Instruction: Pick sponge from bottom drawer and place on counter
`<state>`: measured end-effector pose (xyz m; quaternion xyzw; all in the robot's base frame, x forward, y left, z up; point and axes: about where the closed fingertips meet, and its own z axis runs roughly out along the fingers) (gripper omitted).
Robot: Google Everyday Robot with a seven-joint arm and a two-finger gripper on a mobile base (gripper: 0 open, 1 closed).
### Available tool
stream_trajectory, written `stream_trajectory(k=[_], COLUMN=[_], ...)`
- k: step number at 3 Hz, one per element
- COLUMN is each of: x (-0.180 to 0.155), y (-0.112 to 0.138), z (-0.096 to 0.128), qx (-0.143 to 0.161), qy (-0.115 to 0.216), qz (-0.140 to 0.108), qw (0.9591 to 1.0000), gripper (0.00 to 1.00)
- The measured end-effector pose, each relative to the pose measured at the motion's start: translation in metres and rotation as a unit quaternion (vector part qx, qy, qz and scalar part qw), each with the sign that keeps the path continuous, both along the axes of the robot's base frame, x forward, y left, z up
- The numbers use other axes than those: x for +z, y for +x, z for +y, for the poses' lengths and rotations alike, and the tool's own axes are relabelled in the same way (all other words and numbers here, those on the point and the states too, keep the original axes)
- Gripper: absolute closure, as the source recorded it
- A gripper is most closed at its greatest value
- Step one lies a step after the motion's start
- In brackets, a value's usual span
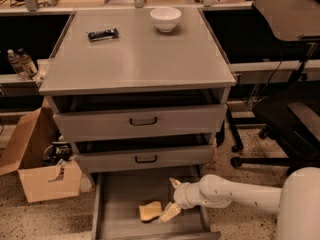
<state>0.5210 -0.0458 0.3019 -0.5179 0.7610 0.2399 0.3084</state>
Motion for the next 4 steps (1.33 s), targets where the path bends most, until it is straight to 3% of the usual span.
stream_trajectory(k=[2,4], x=[-0.085,-0.14], y=[0.021,0.032], z=[0.028,0.044], qx=[0.01,0.007], qy=[-0.021,-0.035], qz=[0.029,0.061], qw=[0.9993,0.9975], gripper=[0.0,0.0])
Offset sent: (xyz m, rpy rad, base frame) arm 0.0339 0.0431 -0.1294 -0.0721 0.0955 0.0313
